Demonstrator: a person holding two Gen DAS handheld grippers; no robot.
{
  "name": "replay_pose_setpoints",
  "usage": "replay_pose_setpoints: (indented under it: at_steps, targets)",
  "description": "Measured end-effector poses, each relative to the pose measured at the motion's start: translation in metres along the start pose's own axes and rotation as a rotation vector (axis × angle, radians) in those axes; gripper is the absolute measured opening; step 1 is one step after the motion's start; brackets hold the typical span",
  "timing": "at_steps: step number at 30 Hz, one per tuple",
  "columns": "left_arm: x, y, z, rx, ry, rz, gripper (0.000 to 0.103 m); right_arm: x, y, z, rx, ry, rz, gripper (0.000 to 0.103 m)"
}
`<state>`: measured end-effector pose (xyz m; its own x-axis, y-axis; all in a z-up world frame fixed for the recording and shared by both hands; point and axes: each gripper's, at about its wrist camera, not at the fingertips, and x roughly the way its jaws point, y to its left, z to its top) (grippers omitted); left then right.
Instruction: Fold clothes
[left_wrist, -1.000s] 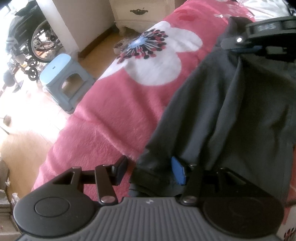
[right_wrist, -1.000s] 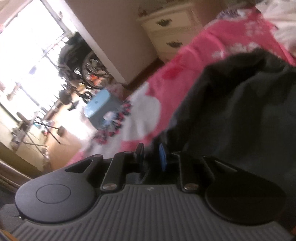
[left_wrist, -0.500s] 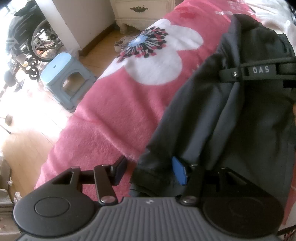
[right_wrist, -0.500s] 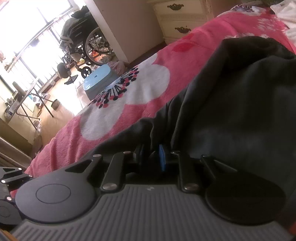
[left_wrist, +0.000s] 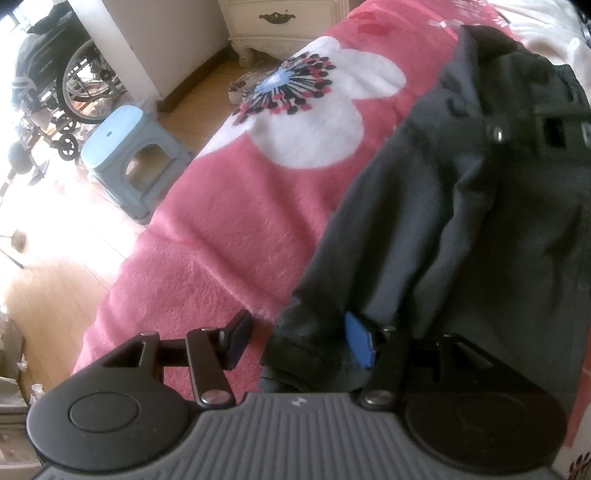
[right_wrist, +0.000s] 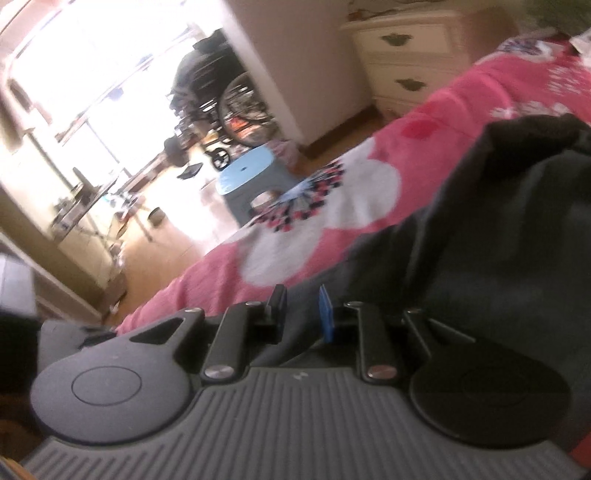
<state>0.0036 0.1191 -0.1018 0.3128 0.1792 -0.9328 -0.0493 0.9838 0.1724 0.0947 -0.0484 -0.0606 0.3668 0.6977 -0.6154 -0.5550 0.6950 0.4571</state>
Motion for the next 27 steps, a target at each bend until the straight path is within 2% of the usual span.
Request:
replay_pose_setpoints:
  at_steps: [7, 14, 20, 25, 27]
  targets:
    - [0.0, 0.001, -0.001, -0.001, -0.007, -0.004, 0.059, 0.012, 0.022, -0.018, -0.04, 0.082, 0.085, 0.019]
    - [-0.002, 0.006, -0.009, 0.014, -0.057, -0.03, 0.06, 0.039, 0.031, -0.041, -0.038, 0.18, 0.106, 0.019]
    - [-0.012, 0.025, -0.02, -0.001, -0.147, -0.018, 0.061, 0.04, 0.028, -0.045, -0.043, 0.181, 0.117, 0.019]
    - [-0.021, 0.057, -0.022, -0.07, -0.242, 0.055, 0.059, 0.041, 0.027, -0.045, -0.051, 0.186, 0.118, 0.019]
    - [-0.023, 0.073, -0.02, -0.115, -0.266, 0.025, 0.059, 0.04, 0.027, -0.044, -0.052, 0.185, 0.12, 0.019]
